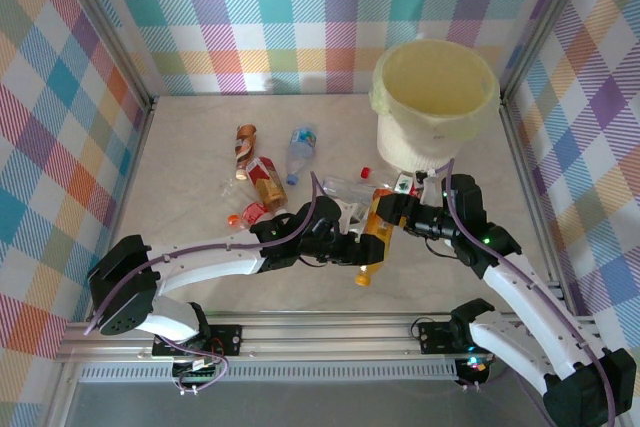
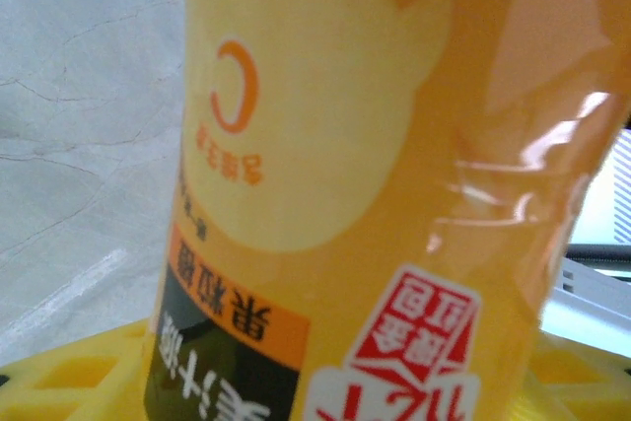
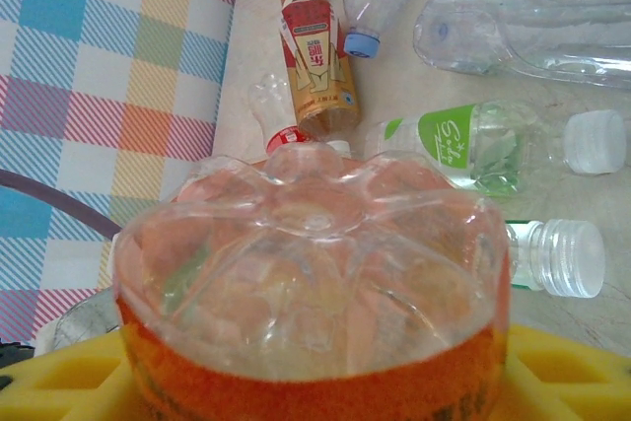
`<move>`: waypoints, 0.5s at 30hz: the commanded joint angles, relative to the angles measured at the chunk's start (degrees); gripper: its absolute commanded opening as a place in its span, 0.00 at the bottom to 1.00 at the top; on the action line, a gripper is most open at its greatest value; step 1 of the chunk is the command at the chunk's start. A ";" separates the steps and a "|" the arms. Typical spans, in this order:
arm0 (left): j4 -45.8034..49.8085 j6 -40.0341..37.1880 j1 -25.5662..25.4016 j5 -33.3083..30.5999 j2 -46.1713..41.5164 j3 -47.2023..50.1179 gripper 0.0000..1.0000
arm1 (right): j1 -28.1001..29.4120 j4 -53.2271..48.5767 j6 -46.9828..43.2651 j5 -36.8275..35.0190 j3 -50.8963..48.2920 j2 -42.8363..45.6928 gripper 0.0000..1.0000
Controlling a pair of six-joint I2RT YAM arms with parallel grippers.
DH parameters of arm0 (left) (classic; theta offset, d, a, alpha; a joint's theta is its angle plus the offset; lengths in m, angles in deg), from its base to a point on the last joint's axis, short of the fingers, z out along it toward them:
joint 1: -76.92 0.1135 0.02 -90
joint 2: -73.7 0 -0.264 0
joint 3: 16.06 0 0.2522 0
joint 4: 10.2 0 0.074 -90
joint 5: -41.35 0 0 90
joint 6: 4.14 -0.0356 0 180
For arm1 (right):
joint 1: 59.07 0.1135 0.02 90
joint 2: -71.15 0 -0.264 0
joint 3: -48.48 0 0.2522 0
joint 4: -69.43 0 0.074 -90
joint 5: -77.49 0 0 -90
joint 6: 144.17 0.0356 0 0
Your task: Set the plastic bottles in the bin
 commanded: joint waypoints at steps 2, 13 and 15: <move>-2.12 -1.56 -0.50 -0.61 -0.47 0.07 0.72 | 0.31 0.54 -0.52 0.06 0.04 1.00 0.61; 13.30 -19.51 -0.49 -10.19 -9.16 -5.00 1.00 | 0.14 -11.20 -8.16 -7.91 8.15 3.08 0.61; 17.16 -25.83 -0.49 -12.29 -12.68 -4.98 1.00 | 0.07 -13.90 -11.03 -10.80 11.32 2.87 0.62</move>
